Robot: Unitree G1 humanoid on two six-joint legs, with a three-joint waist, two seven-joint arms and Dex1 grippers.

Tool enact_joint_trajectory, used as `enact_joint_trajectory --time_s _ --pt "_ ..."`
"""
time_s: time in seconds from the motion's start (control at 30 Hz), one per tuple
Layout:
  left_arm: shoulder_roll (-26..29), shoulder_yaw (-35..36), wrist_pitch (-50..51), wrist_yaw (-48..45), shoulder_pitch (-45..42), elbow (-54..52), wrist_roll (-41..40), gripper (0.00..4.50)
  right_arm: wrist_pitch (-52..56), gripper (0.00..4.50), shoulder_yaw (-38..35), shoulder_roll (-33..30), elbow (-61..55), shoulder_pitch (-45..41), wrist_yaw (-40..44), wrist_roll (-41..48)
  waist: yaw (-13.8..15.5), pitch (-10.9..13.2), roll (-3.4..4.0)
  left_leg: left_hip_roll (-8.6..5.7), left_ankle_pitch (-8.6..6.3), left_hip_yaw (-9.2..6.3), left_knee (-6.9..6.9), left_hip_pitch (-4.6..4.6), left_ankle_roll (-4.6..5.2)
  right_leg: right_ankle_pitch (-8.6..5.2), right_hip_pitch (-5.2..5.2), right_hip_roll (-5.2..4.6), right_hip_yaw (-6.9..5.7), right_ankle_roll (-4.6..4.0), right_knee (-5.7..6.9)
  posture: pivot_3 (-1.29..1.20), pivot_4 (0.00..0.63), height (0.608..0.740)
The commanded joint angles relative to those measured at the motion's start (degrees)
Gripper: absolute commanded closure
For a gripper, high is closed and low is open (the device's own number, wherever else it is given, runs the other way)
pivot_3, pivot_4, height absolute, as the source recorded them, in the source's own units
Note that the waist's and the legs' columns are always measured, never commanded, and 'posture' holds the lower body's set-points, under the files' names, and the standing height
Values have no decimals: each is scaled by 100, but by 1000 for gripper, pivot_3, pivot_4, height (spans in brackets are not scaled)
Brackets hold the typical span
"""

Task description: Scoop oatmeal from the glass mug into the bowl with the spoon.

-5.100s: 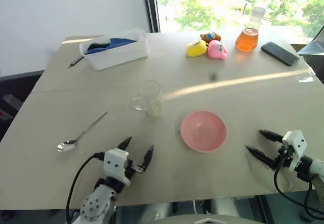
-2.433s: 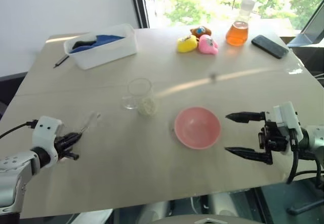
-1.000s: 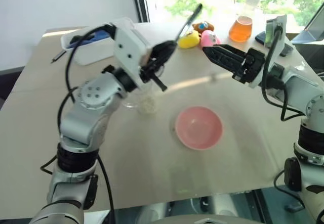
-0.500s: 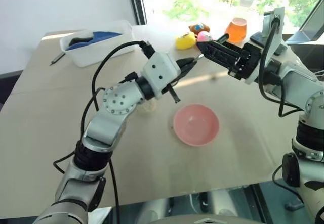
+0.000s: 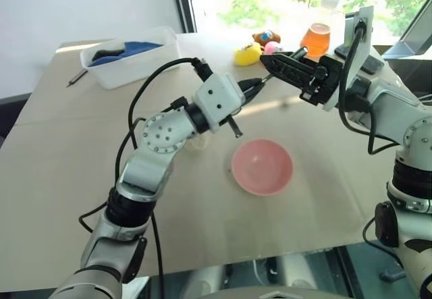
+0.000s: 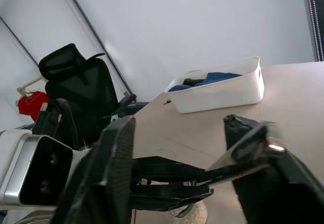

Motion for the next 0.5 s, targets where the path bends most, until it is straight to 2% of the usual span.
enact_joint_trajectory --time_s 0.03,0.1,0.43,0.47,0.5 --pt "-35 109 -26 10 -2 -129 18 4500 -133 3576 -98 16 -136 -151 70 39 -1 0 0 0 0 0 0 0 0 0 0 0 0 0 0 0 150 740" --pt "-42 127 7 -3 11 -139 2 4500 -143 4469 -121 22 -125 -151 54 43 0 0 0 0 0 0 0 0 0 0 0 0 0 0 0 0 150 740" --pt "63 280 108 -133 165 -290 -148 4500 -125 4469 -128 -28 -83 -97 149 -123 -2 0 0 2 0 4 1 1 0 0 -1 1 4 0 2 0 150 740" --pt "60 300 41 -75 158 -290 -73 3744 -124 4500 -129 -20 -76 -96 145 -119 -2 0 0 2 0 4 1 1 0 0 -1 1 4 0 2 0 150 740" --pt "57 325 6 -18 163 -299 -17 3528 -122 4500 -125 -12 -68 -96 141 -118 -2 0 0 2 0 4 1 1 0 0 -1 1 4 0 2 0 150 740"
